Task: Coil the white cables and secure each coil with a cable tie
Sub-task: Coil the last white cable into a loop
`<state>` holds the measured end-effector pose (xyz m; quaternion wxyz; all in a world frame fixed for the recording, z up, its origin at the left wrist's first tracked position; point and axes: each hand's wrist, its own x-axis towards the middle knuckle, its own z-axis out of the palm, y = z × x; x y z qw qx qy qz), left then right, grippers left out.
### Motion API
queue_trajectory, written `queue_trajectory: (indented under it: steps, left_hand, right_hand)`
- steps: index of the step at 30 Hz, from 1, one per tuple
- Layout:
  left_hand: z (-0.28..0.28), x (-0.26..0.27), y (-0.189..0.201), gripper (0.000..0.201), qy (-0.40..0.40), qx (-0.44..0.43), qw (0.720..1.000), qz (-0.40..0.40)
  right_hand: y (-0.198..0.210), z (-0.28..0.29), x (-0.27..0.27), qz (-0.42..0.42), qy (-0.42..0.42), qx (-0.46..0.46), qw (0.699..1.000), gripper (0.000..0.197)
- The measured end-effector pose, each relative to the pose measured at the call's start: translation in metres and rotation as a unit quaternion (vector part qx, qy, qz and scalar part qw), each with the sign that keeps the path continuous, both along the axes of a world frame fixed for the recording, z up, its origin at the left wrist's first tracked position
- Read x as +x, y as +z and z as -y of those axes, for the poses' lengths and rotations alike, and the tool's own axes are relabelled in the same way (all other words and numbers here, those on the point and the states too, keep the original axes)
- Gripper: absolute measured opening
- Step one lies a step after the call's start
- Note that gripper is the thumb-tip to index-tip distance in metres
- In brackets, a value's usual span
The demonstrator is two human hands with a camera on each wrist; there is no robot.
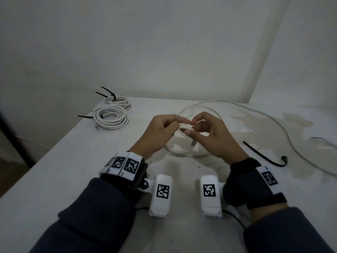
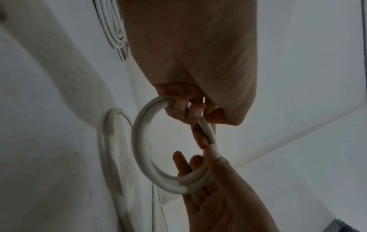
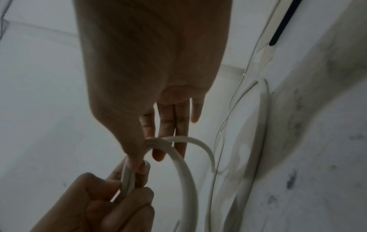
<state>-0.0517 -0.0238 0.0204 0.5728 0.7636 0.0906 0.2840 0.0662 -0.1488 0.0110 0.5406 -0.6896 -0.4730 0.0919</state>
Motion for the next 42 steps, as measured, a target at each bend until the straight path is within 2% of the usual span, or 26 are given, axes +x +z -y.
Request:
queue_trajectory:
  steps: [3, 6, 11, 16, 18, 21, 23, 25, 27, 29, 30, 31, 33, 35, 37, 40, 42]
  left_hand:
    - [0.003, 0.0, 0.003, 0.031, 0.001, -0.04, 0.999, 0.027]
    - [0.006, 0.002, 0.002, 0.03, -0.005, -0.032, 0.999, 0.032]
    - [0.006, 0.008, -0.002, 0.027, 0.001, -0.01, 0.999, 0.042]
    - [0.008, 0.011, -0.004, 0.021, 0.018, -0.037, 0.997, 0.063]
    - [0.008, 0.014, -0.005, 0.01, 0.037, -0.109, 0.991, 0.064]
    - [0.003, 0.018, -0.008, 0.031, 0.069, -0.281, 0.957, -0.022]
    - [0.003, 0.017, -0.012, 0.034, 0.044, -0.317, 0.94, -0.119]
    - [0.007, 0.018, -0.017, 0.026, 0.018, -0.314, 0.936, -0.158]
    - [0.01, 0.02, -0.019, 0.016, 0.041, -0.275, 0.948, -0.158]
    - [0.007, 0.021, -0.024, 0.017, 0.109, -0.123, 0.968, -0.191]
    - [0.006, 0.019, -0.024, 0.022, 0.146, -0.037, 0.964, -0.217]
    - [0.005, 0.018, -0.024, 0.028, 0.165, 0.014, 0.959, -0.232]
    - [0.006, 0.014, -0.025, 0.027, 0.153, -0.008, 0.958, -0.242]
    - [0.007, 0.014, -0.025, 0.017, 0.144, -0.011, 0.957, -0.253]
    - [0.006, 0.015, -0.025, 0.008, 0.14, 0.044, 0.955, -0.26]
    - [0.003, 0.015, -0.024, 0.013, 0.152, 0.143, 0.937, -0.28]
    - [-0.002, 0.014, -0.027, 0.019, 0.175, 0.171, 0.93, -0.276]
  right_hand:
    - [0.006, 0.001, -0.006, -0.143, 0.056, 0.023, 0.988, 0.009]
    - [0.009, 0.004, -0.008, -0.245, 0.088, 0.007, 0.965, 0.014]
    - [0.011, 0.004, -0.011, -0.286, 0.134, 0.0, 0.949, 0.034]
    - [0.012, 0.001, -0.018, -0.349, 0.161, 0.068, 0.92, 0.026]
    - [0.014, 0.001, -0.016, -0.406, 0.151, 0.13, 0.892, 0.024]
    - [0.019, 0.005, -0.006, -0.507, 0.16, 0.231, 0.815, 0.024]
    - [0.021, 0.008, -0.003, -0.544, 0.179, 0.268, 0.775, 0.026]
    - [0.019, 0.007, -0.006, -0.559, 0.203, 0.27, 0.757, 0.027]
    - [0.017, 0.004, -0.011, -0.563, 0.217, 0.26, 0.754, 0.028]
    - [0.017, 0.003, -0.013, -0.562, 0.214, 0.259, 0.756, 0.028]
    - [0.017, 0.003, -0.012, -0.561, 0.209, 0.265, 0.756, 0.027]
    - [0.018, 0.004, -0.012, -0.56, 0.203, 0.27, 0.756, 0.026]
    - [0.017, 0.005, -0.013, -0.556, 0.19, 0.273, 0.762, 0.025]
    - [0.015, 0.003, -0.015, -0.55, 0.18, 0.262, 0.772, 0.025]
    - [0.013, 0.001, -0.016, -0.548, 0.188, 0.246, 0.777, 0.024]
    - [0.011, -0.001, -0.012, -0.547, 0.187, 0.237, 0.781, 0.025]
    - [0.01, 0.0, -0.007, -0.555, 0.171, 0.233, 0.78, 0.027]
